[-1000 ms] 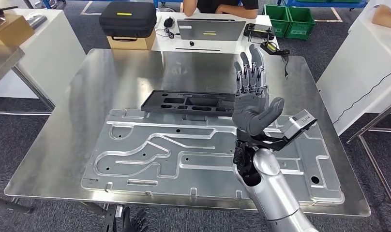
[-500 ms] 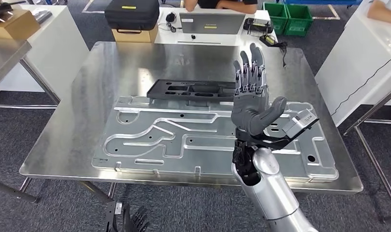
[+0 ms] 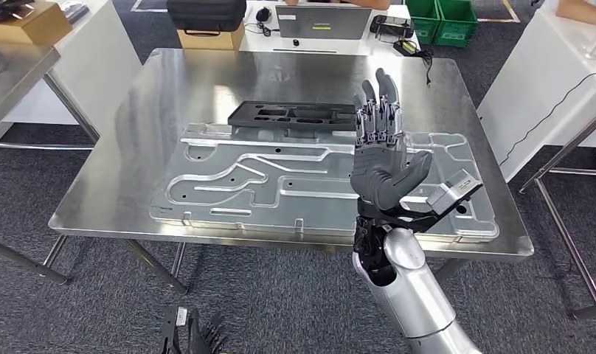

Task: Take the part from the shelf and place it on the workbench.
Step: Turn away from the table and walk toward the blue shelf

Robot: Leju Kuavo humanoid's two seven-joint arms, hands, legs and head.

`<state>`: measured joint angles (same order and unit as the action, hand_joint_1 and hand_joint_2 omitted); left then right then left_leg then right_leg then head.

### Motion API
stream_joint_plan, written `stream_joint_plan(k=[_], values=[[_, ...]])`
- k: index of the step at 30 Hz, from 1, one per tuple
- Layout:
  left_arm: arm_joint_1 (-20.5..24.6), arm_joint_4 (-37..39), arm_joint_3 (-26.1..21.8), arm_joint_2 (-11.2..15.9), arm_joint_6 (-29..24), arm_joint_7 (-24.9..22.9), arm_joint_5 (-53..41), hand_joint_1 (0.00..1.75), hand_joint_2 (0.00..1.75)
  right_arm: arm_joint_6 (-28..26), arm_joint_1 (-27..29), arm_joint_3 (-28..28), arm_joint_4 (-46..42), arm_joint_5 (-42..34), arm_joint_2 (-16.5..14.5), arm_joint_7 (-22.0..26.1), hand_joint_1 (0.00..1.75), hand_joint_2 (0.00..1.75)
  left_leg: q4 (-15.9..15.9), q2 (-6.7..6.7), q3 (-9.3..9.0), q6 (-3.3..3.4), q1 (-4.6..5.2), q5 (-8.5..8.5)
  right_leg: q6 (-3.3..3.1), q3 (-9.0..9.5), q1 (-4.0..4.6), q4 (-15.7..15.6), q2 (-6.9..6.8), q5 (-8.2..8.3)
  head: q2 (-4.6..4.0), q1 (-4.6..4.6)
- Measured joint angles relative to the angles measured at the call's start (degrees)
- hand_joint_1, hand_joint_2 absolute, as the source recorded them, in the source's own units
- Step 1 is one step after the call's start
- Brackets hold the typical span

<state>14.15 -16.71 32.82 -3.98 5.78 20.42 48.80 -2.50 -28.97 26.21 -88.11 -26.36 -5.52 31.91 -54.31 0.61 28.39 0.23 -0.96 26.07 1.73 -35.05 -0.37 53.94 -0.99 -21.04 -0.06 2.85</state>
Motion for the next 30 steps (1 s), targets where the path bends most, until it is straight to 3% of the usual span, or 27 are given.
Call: stream_joint_plan(k=[2, 3, 4, 6, 7, 8, 9, 10, 13, 15, 17, 18, 20, 22, 23, 24, 25, 26, 28, 30], values=[[0.02, 0.01, 0.36, 0.0, -0.34, 0.04, -0.09, 0.0, 0.0, -0.22, -0.06, 0.19, 0.0, 0.5, 0.0, 0.01, 0.0, 0.0, 0.72, -0.66, 0.14, 1.08, 0.03, -0.1, 0.61, -0.42, -0.21, 0.26, -0.32, 0.15, 0.0, -0.02], [-0.08, 0.01, 0.48, 0.01, -0.54, 0.03, -0.16, 0.0, 0.0, -0.35, -0.05, 0.28, 0.0, 0.68, -0.01, -0.03, 0.0, 0.0, 0.77, -0.91, 0.34, 1.62, 0.01, -0.46, 0.85, -0.88, -0.34, 1.33, -0.24, -0.72, -0.01, -0.04], [-0.16, 0.01, 0.56, 0.01, -0.68, 0.02, -0.23, 0.0, 0.0, -0.46, -0.04, 0.36, 0.0, 0.86, 0.0, -0.04, 0.0, 0.0, 0.84, -1.17, 0.54, 2.13, -0.02, -0.83, 1.05, -1.89, -0.42, 3.82, -0.02, -2.41, -0.01, -0.07], [-0.25, 0.01, 0.69, 0.02, -0.81, -0.01, -0.39, 0.0, 0.0, -0.63, 0.05, 0.37, 0.0, 1.14, 0.01, -0.08, 0.0, 0.0, 0.81, -1.69, 1.1, 2.69, 0.02, -1.42, 1.32, -5.24, -0.48, 12.41, 0.49, -7.06, -0.01, -0.11], [-0.33, 0.01, 0.74, 0.02, -0.81, -0.02, -0.45, 0.0, 0.0, -0.67, 0.14, 0.37, 0.0, 1.24, 0.02, -0.09, 0.0, 0.0, 0.79, -2.0, 1.36, 2.76, 0.08, -1.65, 1.39, -6.8, -0.46, 16.49, 0.6, -8.78, -0.01, -0.11], [-0.42, 0.01, 0.78, 0.03, -0.81, -0.03, -0.48, 0.0, 0.0, -0.69, 0.25, 0.38, 0.0, 1.26, 0.02, -0.09, 0.0, 0.0, 0.76, -2.35, 1.56, 2.73, 0.13, -1.83, 1.39, -7.48, -0.46, 18.75, 0.67, -9.43, -0.01, -0.11], [-0.5, 0.01, 0.79, 0.03, -0.81, -0.04, -0.49, 0.0, 0.0, -0.71, 0.32, 0.38, 0.0, 1.28, 0.02, -0.09, 0.0, 0.0, 0.75, -2.73, 1.67, 2.65, 0.16, -1.97, 1.3, -6.93, -0.46, 18.5, 0.74, -8.93, -0.01, -0.11], [-0.53, 0.01, 0.82, 0.03, -0.82, -0.04, -0.49, 0.0, 0.0, -0.71, 0.33, 0.39, 0.0, 1.3, 0.02, -0.09, 0.0, 0.0, 0.74, -3.24, 1.72, 2.54, 0.17, -2.09, 1.08, -5.01, -0.45, 15.51, 1.04, -7.34, -0.01, -0.11], [-0.34, -0.01, 1.03, -0.04, -0.82, -0.07, -0.48, 0.0, 0.0, -0.71, 0.18, 0.41, 0.0, 1.43, 0.01, -0.1, 0.0, 0.0, 0.6, -4.77, 2.18, 1.98, 0.15, -2.4, 0.06, 2.11, -0.53, 2.85, 4.92, -2.81, 0.0, -0.03], [-0.25, -0.02, 1.17, -0.1, -0.81, -0.11, -0.39, 0.0, 0.0, -0.71, 0.2, 0.44, 0.0, 1.55, 0.02, -0.17, 0.0, 0.0, 0.49, -5.78, 3.01, 1.28, -0.15, -2.8, -0.22, 3.08, -0.42, 0.37, 6.19, -2.7, 0.0, -0.04], [-0.4, -0.03, 1.36, -0.07, -0.81, -0.14, -0.28, 0.0, 0.0, -0.71, 0.18, 0.52, 0.0, 1.62, -0.02, -0.25, 0.0, 0.0, 0.35, -6.31, 3.7, 0.54, -0.4, -2.98, -0.41, 2.88, -0.43, 0.0, 4.76, -2.54, 0.0, -0.13], [-0.46, -0.02, 1.49, -0.04, -0.81, -0.14, -0.24, 0.0, 0.0, -0.71, 0.13, 0.6, 0.0, 1.65, -0.07, -0.25, 0.0, 0.0, -0.46, -5.49, 4.26, 0.25, -0.33, -2.44, -0.63, 2.89, -0.58, -0.19, 3.97, -2.45, 0.0, -0.03], [-0.39, -0.03, 1.71, 0.0, -0.82, -0.14, -0.19, 0.0, 0.0, -0.67, 0.07, 0.75, 0.0, 1.69, -0.15, -0.27, 0.0, 0.0, -5.69, -2.89, 6.85, -0.26, -0.25, 0.48, -0.98, 2.93, -0.74, -0.46, 2.21, -2.31, 0.0, 0.22], [-0.39, -0.03, 1.87, 0.0, -0.86, -0.13, -0.1, 0.0, 0.0, -0.61, 0.13, 0.95, 0.0, 1.78, -0.16, -0.3, 0.0, 0.0, -13.92, -1.74, 10.8, -0.7, -0.25, 3.93, -1.1, 2.84, -0.61, -0.44, 0.49, -2.33, -0.01, 0.39], [-0.5, -0.03, 1.93, 0.0, -0.88, -0.13, -0.04, 0.0, 0.0, -0.57, 0.17, 1.09, 0.0, 1.85, -0.16, -0.31, 0.0, 0.0, -16.52, -1.65, 12.04, -0.81, -0.26, 4.57, -1.11, 2.81, -0.54, -0.43, -0.35, -2.33, -0.01, 0.39], [-0.62, -0.03, 1.97, 0.01, -0.91, -0.12, -0.01, 0.0, 0.0, -0.54, 0.19, 1.24, 0.0, 1.98, -0.16, -0.32, 0.0, 0.0, -16.8, -1.55, 12.13, -0.84, -0.26, 4.11, -1.1, 2.79, -0.5, -0.41, -1.1, -2.34, -0.01, 0.39], [-0.71, -0.03, 2.0, 0.02, -0.92, -0.09, 0.02, 0.0, 0.0, -0.52, 0.19, 1.37, 0.0, 2.12, -0.16, -0.34, 0.0, 0.0, -14.53, -1.31, 10.94, -0.8, -0.25, 2.65, -1.06, 2.82, -0.48, -0.38, -1.79, -2.36, -0.01, 0.4], [-0.74, -0.03, 2.0, 0.04, -0.92, -0.06, 0.01, 0.0, 0.0, -0.5, 0.18, 1.45, 0.0, 2.25, -0.16, -0.34, 0.0, 0.0, -10.33, -0.63, 8.76, -0.74, -0.24, 0.57, -0.98, 2.88, -0.46, -0.35, -2.48, -2.41, -0.01, 0.4], [-0.65, -0.03, 2.02, 0.07, -0.91, 0.04, -0.02, 0.0, 0.0, -0.49, 0.09, 1.54, 0.0, 2.38, -0.16, -0.35, 0.0, 0.0, -2.32, 1.46, 4.77, -0.32, 0.09, -2.36, -0.64, 2.94, -0.19, -0.23, -3.54, -2.56, -0.01, 0.35], [-0.64, -0.03, 2.04, 0.08, -0.92, 0.11, -0.04, 0.0, 0.0, -0.45, 0.02, 1.66, 0.0, 2.42, -0.18, -0.36, 0.0, 0.0, 0.32, 2.16, 3.79, 0.4, 0.48, -3.01, -0.16, 2.93, 0.14, -0.16, -4.28, -2.61, -0.01, 0.21]])
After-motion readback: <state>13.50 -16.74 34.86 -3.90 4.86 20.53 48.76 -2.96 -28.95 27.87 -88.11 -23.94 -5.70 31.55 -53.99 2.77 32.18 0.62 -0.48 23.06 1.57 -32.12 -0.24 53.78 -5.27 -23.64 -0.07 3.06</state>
